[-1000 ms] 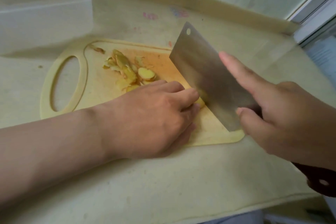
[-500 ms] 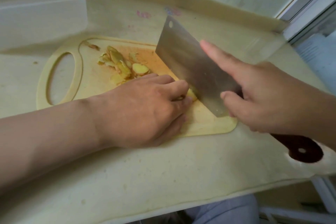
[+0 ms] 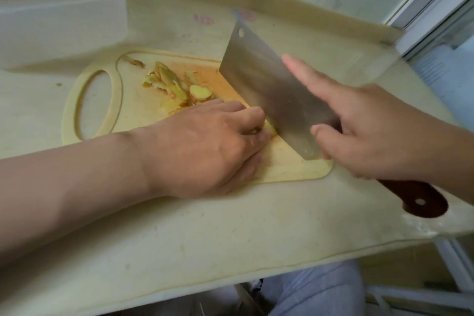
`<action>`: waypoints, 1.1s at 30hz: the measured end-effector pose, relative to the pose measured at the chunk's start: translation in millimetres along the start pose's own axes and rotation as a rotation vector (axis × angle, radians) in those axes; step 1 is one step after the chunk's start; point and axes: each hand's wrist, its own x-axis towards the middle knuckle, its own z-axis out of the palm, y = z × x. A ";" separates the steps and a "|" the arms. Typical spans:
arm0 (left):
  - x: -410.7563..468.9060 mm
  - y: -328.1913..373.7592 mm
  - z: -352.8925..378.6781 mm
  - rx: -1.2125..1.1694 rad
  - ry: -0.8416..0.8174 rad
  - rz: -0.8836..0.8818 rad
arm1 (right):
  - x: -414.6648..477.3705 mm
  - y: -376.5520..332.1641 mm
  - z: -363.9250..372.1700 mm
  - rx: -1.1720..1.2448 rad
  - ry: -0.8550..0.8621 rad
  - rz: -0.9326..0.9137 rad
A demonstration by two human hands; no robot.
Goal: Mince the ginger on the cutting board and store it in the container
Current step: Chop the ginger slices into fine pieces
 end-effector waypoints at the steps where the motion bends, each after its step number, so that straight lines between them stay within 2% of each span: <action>1: 0.0 0.0 0.3 -0.002 0.000 -0.002 | 7.1 -1.9 -1.2 -0.001 -0.013 0.003; 8: -1.3 0.7 0.8 0.009 0.000 -0.001 | -0.9 -1.8 16.2 0.086 0.181 0.009; 12: -0.6 1.8 0.4 0.009 0.001 -0.005 | -18.1 -3.2 11.4 0.092 0.117 0.036; 17: -0.3 2.4 -0.3 0.029 -0.009 -0.011 | 9.9 -10.2 -0.2 -0.021 -0.004 0.012; 21: -0.6 1.7 -0.2 0.022 -0.010 -0.004 | 15.5 -12.4 8.1 0.025 0.119 -0.032; 24: -2.6 1.4 0.7 0.032 -0.024 -0.014 | -5.6 -5.6 16.9 0.090 0.200 0.008; 28: -2.1 2.3 -0.1 0.035 -0.015 -0.018 | -15.0 -8.1 11.1 0.053 0.109 0.030; 33: -1.9 2.6 -0.8 0.036 -0.018 -0.017 | 14.9 -16.4 0.8 -0.014 0.013 0.029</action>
